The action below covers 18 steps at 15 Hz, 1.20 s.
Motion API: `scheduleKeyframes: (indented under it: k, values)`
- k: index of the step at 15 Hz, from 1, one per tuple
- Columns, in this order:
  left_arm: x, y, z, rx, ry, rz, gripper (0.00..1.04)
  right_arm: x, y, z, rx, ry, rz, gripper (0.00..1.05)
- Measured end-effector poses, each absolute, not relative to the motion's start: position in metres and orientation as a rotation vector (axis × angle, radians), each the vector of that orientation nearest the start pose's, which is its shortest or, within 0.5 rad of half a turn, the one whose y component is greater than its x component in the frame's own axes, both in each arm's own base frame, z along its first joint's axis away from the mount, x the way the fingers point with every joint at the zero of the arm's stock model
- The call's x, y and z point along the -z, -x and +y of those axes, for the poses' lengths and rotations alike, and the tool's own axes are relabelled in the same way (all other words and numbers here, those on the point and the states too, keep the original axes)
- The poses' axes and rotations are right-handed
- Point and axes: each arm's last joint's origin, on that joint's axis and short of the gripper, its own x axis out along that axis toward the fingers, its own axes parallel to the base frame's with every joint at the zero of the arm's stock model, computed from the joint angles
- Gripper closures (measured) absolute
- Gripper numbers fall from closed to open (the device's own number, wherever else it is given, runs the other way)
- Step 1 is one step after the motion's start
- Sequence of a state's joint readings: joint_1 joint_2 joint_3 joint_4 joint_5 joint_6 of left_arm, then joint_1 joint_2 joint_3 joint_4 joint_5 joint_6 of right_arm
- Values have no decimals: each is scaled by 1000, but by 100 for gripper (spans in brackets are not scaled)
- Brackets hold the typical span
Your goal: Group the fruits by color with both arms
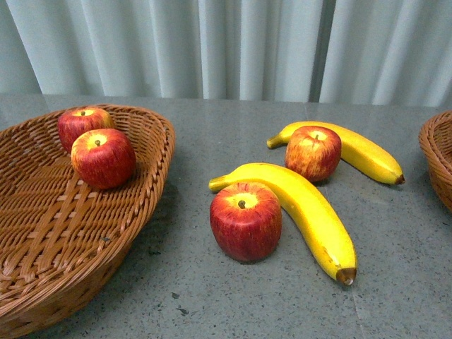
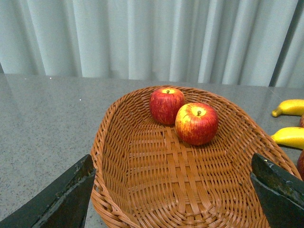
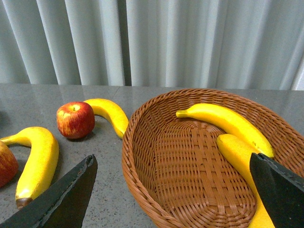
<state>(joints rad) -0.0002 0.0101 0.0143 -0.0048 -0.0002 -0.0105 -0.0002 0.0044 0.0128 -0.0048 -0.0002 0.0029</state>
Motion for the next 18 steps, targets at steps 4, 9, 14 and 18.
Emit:
scheduleKeyframes:
  k: [4, 9, 14, 18]
  values:
    - [-167, -97, 0, 0, 10, 1, 7, -167, -97, 0, 0, -2, -4, 7]
    - [-167, -97, 0, 0, 10, 1, 7, -167, -97, 0, 0, -2, -4, 7]
    - [-206, -120, 6, -214, 44, 127, 7, -167, -97, 0, 0, -2, -4, 7]
    - [-253, -185, 13, -24, -23, 58, 7, -167, -97, 0, 0, -2, -4, 7]
